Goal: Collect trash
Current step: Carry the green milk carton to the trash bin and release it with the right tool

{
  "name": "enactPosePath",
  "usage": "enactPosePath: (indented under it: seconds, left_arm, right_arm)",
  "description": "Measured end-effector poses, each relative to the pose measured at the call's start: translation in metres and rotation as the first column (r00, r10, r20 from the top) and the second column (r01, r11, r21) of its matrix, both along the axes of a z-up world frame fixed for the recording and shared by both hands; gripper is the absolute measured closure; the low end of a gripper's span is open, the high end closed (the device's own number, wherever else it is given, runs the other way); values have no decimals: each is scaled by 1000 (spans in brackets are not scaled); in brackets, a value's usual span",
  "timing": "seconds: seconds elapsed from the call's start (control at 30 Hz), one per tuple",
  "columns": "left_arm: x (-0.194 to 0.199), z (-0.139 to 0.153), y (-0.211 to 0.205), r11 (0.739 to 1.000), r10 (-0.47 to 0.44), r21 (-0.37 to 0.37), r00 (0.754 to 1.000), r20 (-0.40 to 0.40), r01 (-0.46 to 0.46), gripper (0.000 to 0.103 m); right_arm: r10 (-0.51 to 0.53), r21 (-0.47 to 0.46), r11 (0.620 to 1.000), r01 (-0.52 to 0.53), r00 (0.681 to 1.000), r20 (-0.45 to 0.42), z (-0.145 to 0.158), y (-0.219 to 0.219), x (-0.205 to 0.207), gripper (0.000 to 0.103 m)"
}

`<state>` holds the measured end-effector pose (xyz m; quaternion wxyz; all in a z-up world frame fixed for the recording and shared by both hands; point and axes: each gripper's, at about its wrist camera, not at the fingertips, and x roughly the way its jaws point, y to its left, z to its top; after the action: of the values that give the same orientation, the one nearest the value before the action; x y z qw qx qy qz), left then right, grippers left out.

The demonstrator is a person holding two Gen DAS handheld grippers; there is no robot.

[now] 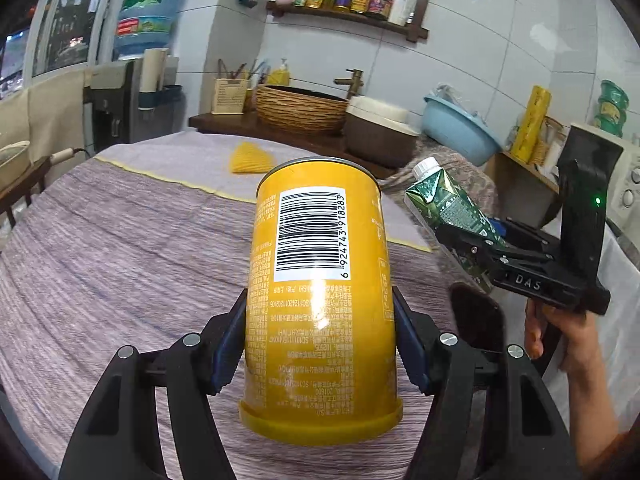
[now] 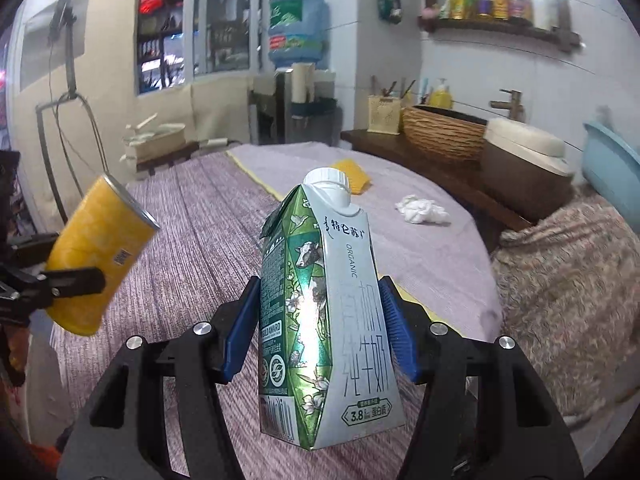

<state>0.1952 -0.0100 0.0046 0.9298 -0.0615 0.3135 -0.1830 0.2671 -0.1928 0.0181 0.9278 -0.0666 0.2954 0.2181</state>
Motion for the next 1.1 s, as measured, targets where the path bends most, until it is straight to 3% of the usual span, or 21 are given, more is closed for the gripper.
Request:
enactPosePath:
  seconds: [0.23, 0.47, 0.77, 1.1]
  left_arm:
    - [-4, 5, -61, 992, -121, -42, 992, 21, 122, 38]
    - [-5, 1, -119, 966, -246, -80, 969, 12, 246, 38]
    - [-7, -21, -192, 914, -398, -97, 917, -30, 393, 38]
    - [-3, -55, -230, 891, -454, -69, 885, -106, 449, 38]
  right_arm:
    - [-177, 25, 984, 176, 983, 50, 2, -52, -49, 44]
    - [-391, -5, 920, 392, 919, 46, -15, -119, -94, 44]
    - [-590, -65, 807, 587, 801, -95, -94, -195, -111, 44]
    - [-652, -96, 751, 654, 710, -265, -184, -238, -73, 43]
